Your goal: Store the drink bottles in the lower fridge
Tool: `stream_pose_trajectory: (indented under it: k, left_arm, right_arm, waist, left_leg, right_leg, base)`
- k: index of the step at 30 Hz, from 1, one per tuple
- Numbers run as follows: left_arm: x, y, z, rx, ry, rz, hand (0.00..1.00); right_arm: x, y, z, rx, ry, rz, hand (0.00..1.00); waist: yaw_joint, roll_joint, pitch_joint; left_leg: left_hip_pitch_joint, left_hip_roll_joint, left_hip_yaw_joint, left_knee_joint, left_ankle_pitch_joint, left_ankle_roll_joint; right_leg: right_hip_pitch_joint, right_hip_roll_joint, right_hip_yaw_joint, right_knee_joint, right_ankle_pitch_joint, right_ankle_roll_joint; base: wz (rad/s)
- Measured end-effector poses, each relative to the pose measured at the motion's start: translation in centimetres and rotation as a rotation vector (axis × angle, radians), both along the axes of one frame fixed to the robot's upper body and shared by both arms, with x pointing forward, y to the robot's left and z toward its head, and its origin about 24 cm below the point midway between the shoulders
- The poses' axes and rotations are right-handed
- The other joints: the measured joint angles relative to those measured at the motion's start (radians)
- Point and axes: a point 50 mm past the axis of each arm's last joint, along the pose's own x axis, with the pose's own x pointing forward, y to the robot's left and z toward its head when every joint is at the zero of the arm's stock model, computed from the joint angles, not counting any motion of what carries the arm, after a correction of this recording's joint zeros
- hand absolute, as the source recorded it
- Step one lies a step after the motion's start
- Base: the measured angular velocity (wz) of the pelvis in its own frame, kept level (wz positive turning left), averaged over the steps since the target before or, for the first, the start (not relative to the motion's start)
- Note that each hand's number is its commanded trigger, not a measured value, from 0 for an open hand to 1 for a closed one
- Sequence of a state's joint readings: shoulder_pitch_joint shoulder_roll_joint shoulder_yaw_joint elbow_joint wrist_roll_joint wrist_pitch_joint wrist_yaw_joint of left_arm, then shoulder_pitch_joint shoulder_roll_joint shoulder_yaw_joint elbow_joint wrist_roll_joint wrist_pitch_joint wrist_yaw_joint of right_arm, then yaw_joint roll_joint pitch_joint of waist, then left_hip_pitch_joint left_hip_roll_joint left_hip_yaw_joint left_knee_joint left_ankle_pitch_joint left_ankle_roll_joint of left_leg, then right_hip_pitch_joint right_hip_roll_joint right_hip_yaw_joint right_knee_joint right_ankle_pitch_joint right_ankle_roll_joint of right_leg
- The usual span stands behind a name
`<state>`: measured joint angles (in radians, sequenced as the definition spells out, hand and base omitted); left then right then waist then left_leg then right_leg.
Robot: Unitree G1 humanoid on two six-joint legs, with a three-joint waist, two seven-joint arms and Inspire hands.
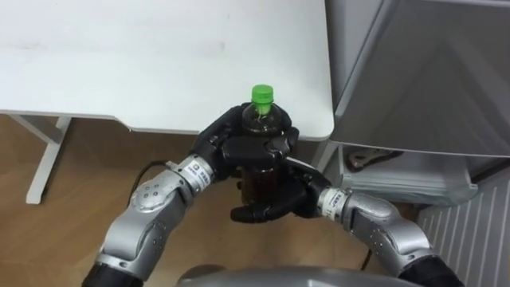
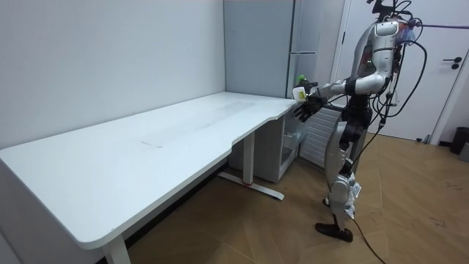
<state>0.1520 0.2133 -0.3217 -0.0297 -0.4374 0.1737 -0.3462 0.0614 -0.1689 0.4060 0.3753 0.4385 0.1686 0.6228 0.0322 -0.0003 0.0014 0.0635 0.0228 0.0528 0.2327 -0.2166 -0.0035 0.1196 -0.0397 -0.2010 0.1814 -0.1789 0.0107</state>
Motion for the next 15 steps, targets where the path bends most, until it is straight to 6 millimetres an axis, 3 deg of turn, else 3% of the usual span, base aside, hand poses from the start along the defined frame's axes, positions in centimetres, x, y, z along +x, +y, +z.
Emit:
stream_pose_trajectory:
  k: [1,15]
  left_arm:
    - [-0.03,-0.05,-0.02,0.003,0.0,-0.003,1.0]
    - [-0.15,-0.25,-0.12,0.018,-0.001,-0.018,1.0]
  right_arm:
    - [-0.02,0.0,-0.01,0.0,0.001,0.001,0.99]
    - [-0.03,0.21,0.14,0.002,-0.011,0.013,1.0]
  waist:
    - [0.0,0.001,0.0007]
    - [0.0,-0.015,0.007]
  left_leg:
    - [0.001,0.001,0.0,0.0,0.0,0.0]
    - [-0.001,-0.002,0.002,0.004,0.0,0.0]
  right_leg:
    - [-0.001,0.0,0.0,0.003,0.0,0.0]
    - [-0.006,-0.001,0.007,0.002,-0.001,0.001]
  base:
    - [0.0]
    - [0.0]
